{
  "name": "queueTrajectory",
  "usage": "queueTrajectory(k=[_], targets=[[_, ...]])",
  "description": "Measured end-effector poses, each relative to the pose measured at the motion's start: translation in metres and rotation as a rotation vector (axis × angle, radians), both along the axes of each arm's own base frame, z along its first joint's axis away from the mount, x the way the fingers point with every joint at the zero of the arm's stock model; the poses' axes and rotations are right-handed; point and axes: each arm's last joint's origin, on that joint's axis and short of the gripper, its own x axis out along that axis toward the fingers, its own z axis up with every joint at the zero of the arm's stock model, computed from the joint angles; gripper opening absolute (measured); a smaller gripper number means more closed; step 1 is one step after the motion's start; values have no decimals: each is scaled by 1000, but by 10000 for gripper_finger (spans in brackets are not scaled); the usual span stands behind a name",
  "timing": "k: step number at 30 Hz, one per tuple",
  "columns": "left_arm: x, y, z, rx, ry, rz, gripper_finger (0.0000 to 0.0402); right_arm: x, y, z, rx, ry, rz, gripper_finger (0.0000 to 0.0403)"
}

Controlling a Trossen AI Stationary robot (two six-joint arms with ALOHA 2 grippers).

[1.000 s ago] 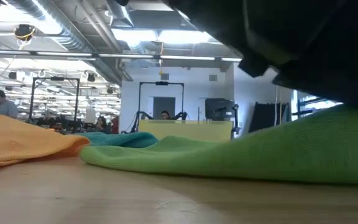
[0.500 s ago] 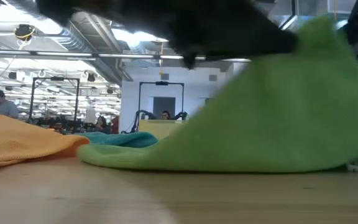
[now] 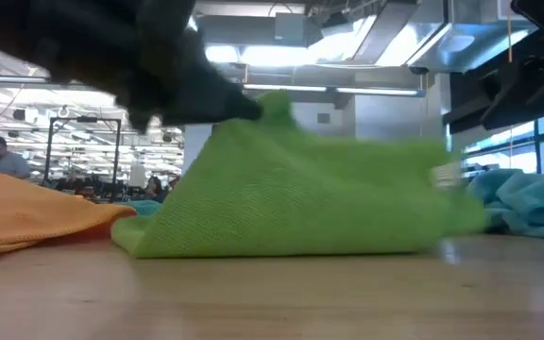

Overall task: Fold microfiber towels
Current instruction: Fold the green microfiber cloth

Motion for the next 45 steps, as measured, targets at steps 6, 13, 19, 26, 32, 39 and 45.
queueTrajectory(k=[6, 13, 19, 26, 32, 39, 45], targets=[[-29, -7, -15, -17, -73, 137, 0, 2, -2, 1, -10, -7, -5, 214], [-54, -32, -16, -2, -104, 104, 0, 3, -2, 1, -16, -15, -8, 214], [-64, -33, -28, -38, -91, 111, 0, 6, -6, 2, -12, -24, -34, 214], [-67, -13, -44, -176, -60, 192, 0, 9, -9, 3, 7, -26, -33, 214], [-60, -5, -46, -220, 27, 175, 14, 9, -9, 3, -4, -29, -23, 214], [-51, -2, -47, -240, 169, 97, 111, 9, -8, 3, -4, -30, -21, 214], [-56, 2, -25, -222, 165, 103, 172, 10, -8, 3, -1, -31, -22, 214]])
